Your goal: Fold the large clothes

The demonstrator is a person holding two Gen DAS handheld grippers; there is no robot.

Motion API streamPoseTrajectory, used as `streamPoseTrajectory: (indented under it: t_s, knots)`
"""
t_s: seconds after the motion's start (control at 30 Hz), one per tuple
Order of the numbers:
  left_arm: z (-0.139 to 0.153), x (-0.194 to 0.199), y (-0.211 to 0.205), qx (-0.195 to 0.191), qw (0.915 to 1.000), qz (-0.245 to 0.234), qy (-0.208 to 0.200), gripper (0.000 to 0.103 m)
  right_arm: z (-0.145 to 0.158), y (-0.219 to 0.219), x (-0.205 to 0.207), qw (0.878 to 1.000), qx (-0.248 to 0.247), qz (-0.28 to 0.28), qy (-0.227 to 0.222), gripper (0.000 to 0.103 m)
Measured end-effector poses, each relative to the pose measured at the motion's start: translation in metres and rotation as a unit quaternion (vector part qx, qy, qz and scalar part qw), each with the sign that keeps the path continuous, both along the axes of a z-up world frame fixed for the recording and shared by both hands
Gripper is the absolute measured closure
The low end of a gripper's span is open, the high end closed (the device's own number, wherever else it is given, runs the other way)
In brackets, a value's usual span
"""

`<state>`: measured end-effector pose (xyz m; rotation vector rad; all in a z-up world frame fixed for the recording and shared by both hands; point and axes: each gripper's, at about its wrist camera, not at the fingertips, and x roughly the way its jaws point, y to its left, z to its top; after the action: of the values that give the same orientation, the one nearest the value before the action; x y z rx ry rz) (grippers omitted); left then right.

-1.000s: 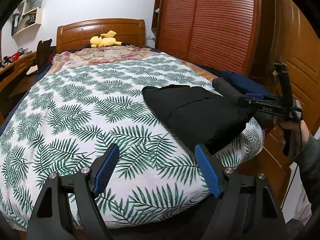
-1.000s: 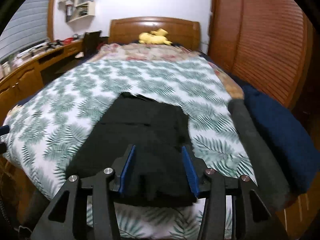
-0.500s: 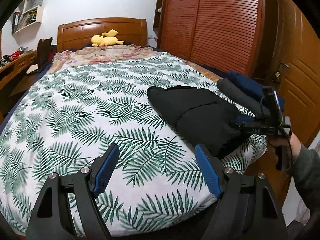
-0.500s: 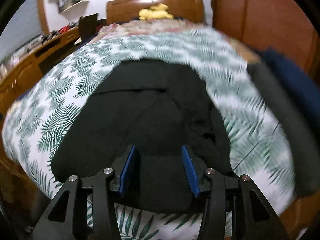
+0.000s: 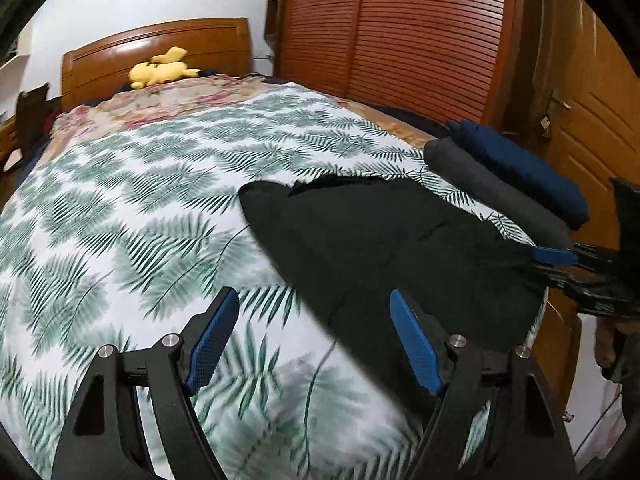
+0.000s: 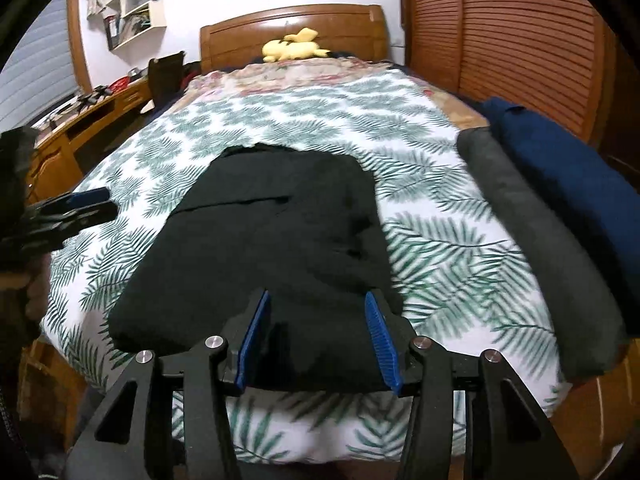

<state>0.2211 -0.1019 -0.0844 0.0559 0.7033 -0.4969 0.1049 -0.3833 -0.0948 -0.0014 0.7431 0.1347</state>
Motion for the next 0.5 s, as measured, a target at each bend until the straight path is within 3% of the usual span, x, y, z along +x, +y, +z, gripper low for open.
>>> streamPoseTrajectory:
  t_s: [0.1,0.17,0.3,0.5]
  knots:
    - [0.001,0.024,-0.013,0.003,0.9999,-0.012,-0.005,0.026,0.002,-0.01,0.0,1.0,0.004,-0.016,0.004,0.047]
    - [0.001,0.042,-0.021,0.009,0.9998,-0.018,-0.005,0.036,0.0,-0.015,0.003,0.999,0.005,-0.029,0.014,0.045]
    - [-0.005,0.072,-0.029,0.02,0.9997,-0.016,0.004,0.041,-0.015,-0.019,0.016,0.998,0.001,-0.035,0.047,0.034]
    - [-0.026,0.11,-0.04,0.052,0.9982,0.001,0.029,0.041,-0.045,-0.026,0.032,0.993,0.079,-0.033,0.082,0.029]
